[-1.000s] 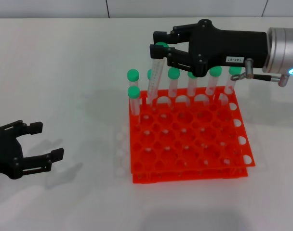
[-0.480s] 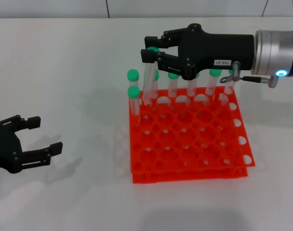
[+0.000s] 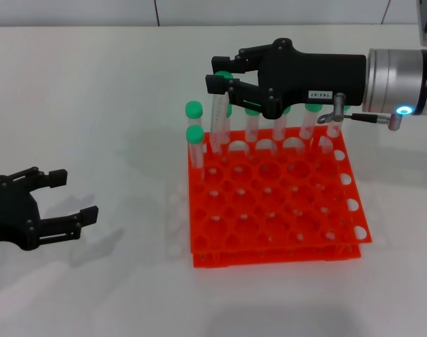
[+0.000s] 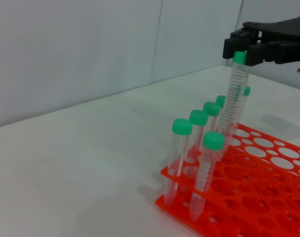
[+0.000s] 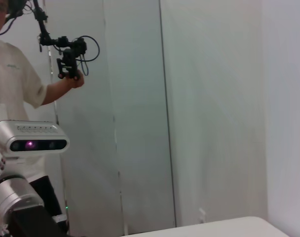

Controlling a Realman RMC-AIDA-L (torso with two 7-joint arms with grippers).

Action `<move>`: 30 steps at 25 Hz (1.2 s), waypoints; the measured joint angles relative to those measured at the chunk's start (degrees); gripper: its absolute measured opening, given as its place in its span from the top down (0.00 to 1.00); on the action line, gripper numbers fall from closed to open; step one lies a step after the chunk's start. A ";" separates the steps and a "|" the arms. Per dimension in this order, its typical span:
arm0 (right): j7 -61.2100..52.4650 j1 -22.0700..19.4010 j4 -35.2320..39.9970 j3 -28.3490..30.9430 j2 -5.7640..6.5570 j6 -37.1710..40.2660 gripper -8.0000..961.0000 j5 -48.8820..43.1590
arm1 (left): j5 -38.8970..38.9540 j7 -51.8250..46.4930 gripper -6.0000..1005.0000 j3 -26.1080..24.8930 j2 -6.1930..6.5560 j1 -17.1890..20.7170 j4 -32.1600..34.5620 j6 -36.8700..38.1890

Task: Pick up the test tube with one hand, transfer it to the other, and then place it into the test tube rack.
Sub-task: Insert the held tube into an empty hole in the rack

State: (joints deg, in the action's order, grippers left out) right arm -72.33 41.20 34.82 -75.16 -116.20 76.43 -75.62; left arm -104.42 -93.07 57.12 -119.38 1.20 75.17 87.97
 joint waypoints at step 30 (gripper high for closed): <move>1.50 -0.08 -2.32 -1.25 0.05 -1.71 0.73 -0.07 | -0.09 0.53 0.13 0.12 0.11 -1.12 -0.20 0.45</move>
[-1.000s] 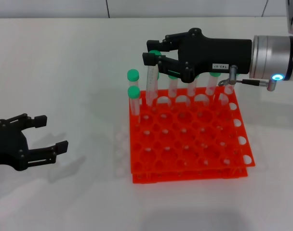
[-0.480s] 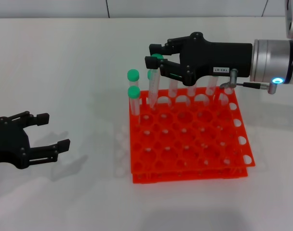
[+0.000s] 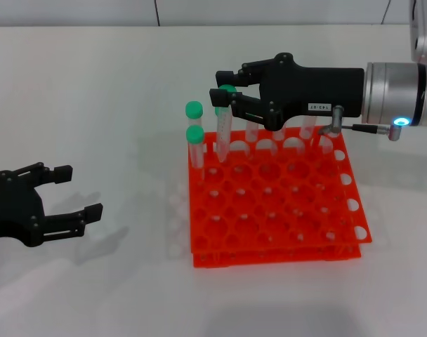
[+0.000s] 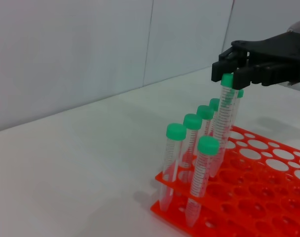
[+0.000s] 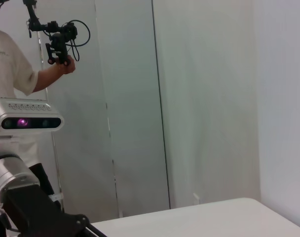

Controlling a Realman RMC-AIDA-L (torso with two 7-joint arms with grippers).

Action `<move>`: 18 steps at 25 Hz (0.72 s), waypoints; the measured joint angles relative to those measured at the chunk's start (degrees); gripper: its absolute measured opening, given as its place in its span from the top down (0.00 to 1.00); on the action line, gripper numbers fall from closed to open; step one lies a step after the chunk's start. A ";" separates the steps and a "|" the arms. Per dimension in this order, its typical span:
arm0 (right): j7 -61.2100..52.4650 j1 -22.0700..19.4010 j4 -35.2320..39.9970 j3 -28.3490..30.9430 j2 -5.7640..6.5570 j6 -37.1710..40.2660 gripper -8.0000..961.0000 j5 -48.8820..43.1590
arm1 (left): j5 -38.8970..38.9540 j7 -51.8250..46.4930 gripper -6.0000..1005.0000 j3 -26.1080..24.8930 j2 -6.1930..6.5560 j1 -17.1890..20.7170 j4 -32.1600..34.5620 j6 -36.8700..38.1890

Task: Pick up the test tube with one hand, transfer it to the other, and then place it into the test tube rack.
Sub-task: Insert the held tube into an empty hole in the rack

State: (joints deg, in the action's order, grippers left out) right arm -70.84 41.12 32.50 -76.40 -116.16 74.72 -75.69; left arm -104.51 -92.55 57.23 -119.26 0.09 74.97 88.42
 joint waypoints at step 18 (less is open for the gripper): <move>0.70 -0.78 -0.02 -0.85 -0.03 -0.85 0.73 0.11 | 0.01 -0.05 0.13 0.35 -0.08 0.00 0.19 0.16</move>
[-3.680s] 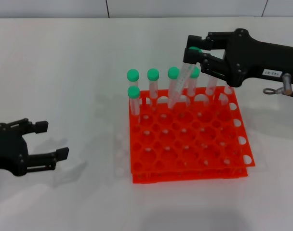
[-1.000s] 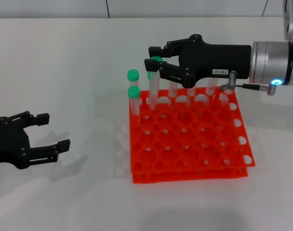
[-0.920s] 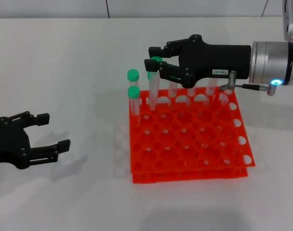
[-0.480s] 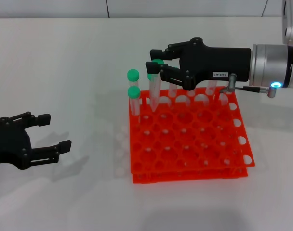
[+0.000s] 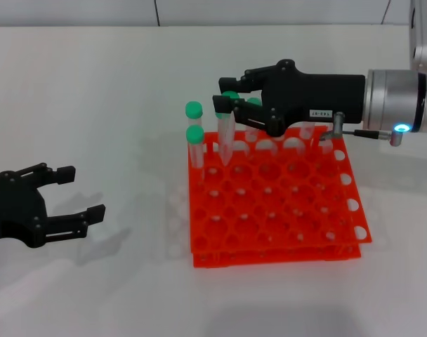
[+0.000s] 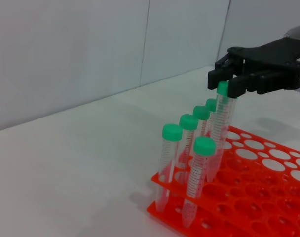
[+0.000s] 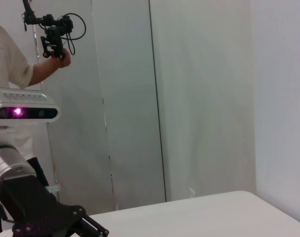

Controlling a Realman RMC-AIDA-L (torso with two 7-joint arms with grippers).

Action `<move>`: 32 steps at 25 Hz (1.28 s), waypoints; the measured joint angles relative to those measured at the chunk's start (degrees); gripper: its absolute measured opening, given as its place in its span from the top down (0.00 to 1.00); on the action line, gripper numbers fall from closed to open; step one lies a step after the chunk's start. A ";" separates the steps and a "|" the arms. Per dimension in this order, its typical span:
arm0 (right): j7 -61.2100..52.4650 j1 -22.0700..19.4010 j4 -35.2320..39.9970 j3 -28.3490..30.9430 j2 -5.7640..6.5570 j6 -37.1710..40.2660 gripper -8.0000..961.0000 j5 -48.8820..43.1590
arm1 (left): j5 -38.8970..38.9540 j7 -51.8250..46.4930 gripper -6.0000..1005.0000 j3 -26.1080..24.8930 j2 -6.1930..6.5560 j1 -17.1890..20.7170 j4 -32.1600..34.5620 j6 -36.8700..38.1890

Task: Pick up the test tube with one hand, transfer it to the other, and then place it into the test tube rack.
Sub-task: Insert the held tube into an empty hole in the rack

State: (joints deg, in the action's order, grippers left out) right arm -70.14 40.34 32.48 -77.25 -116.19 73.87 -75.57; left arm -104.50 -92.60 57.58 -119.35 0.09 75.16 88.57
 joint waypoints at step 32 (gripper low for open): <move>2.03 0.34 -1.48 -3.86 0.00 -1.77 0.73 3.02 | 0.00 0.05 0.13 0.77 -0.01 -0.18 -0.01 0.11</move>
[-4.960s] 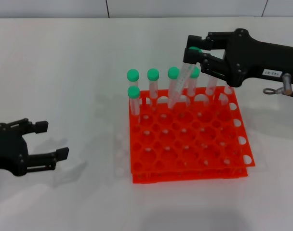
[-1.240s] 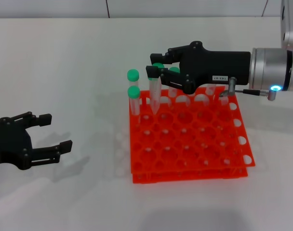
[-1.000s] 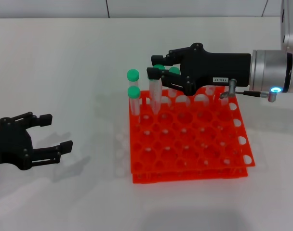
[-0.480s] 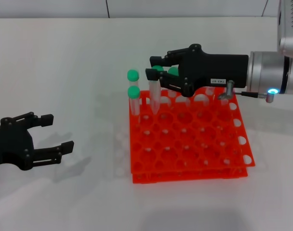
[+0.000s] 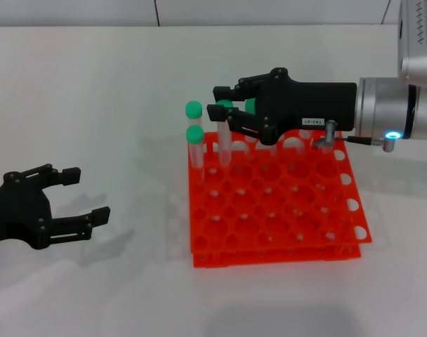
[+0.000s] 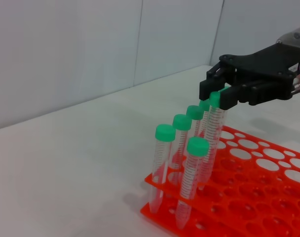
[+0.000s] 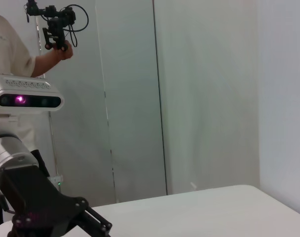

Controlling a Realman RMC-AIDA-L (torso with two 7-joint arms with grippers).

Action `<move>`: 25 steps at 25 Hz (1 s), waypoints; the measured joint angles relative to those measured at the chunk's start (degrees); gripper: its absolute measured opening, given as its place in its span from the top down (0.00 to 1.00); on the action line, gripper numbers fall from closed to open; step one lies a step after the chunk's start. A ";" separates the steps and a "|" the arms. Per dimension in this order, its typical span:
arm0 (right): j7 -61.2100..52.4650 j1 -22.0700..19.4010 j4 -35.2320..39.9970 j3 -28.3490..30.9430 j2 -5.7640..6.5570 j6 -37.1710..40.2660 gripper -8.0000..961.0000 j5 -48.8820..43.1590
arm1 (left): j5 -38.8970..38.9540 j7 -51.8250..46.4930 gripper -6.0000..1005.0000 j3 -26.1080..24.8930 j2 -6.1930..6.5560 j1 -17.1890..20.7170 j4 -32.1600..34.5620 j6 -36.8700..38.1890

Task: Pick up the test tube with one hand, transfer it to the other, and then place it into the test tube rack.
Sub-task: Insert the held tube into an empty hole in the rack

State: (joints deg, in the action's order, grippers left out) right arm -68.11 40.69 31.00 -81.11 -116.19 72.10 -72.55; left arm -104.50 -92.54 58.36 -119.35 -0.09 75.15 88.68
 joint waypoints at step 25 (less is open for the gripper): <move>0.35 -0.35 -0.06 -5.00 0.00 -4.12 0.73 2.91 | 0.00 0.00 0.13 0.09 0.09 -0.53 -0.26 0.00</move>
State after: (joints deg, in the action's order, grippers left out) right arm -67.76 40.34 30.94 -86.11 -116.19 67.98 -69.64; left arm -104.50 -92.55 58.44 -119.26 -0.62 74.88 88.68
